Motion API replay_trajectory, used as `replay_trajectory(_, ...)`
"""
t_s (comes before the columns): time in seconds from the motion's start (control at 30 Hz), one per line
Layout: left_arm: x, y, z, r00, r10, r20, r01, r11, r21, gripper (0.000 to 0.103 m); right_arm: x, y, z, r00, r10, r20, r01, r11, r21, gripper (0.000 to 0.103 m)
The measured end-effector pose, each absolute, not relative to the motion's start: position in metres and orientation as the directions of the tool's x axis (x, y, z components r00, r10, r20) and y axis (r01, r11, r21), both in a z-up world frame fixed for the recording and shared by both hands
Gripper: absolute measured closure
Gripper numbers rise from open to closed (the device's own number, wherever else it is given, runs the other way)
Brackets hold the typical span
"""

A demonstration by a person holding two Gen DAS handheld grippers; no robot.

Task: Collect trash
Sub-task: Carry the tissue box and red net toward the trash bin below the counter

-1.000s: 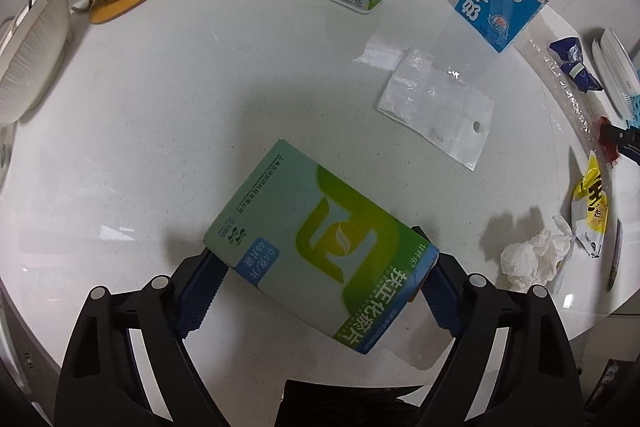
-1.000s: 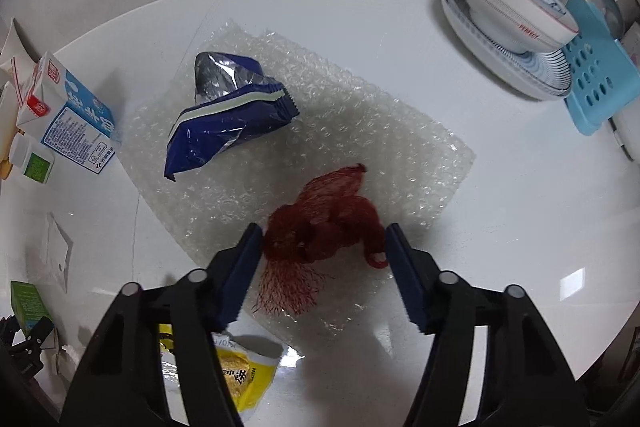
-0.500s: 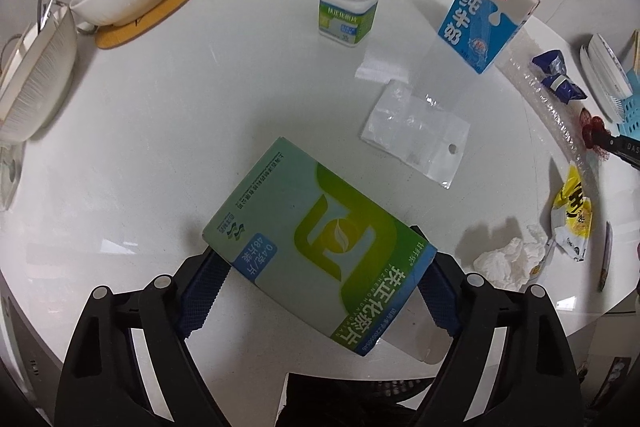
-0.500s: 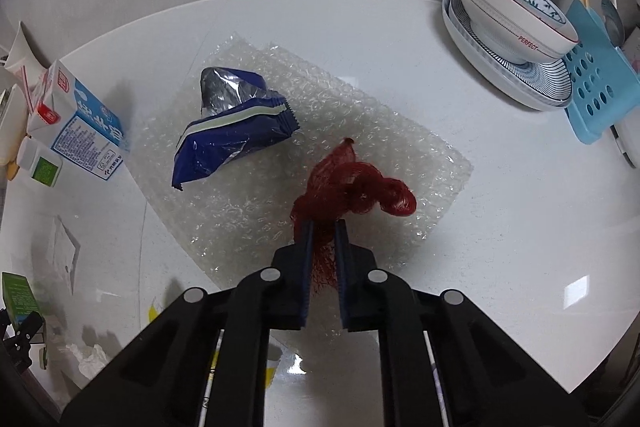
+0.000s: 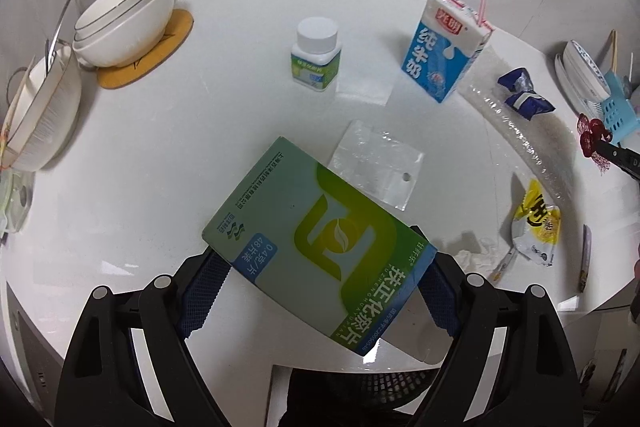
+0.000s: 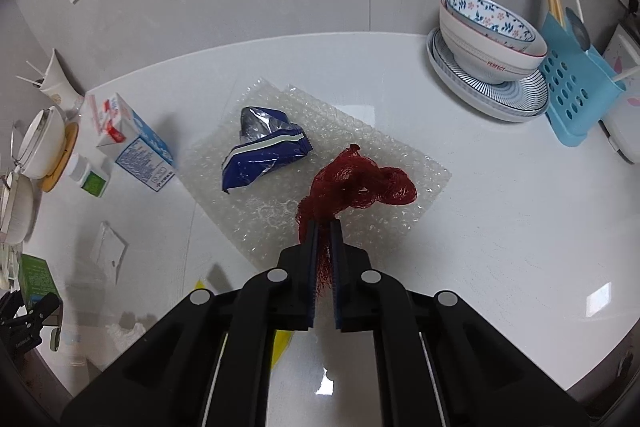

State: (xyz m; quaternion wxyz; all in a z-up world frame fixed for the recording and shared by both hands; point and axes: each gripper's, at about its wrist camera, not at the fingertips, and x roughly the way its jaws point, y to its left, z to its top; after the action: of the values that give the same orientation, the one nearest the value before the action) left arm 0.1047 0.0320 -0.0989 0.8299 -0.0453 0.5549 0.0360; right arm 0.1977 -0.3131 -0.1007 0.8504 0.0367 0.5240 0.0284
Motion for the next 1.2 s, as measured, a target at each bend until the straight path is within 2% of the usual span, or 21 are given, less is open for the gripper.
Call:
replay_trajectory(0.6, 0.091, -0.017, -0.067, 0.434, -0.028, -0.9, -0.019, 0.999, -0.039, 0.02, 0.123, -0.318, -0.052, 0.544, 0.147, -0.826, -0.042, 0.988, 0.148, 0.101)
replay_trajectory(1.2, 0.03, -0.047, -0.047, 0.467, -0.069, -0.882, 0.017, 0.997, -0.069, 0.02, 0.036, -0.322, -0.019, 0.578, 0.289, -0.763, -0.155, 0.957, 0.246, 0.101)
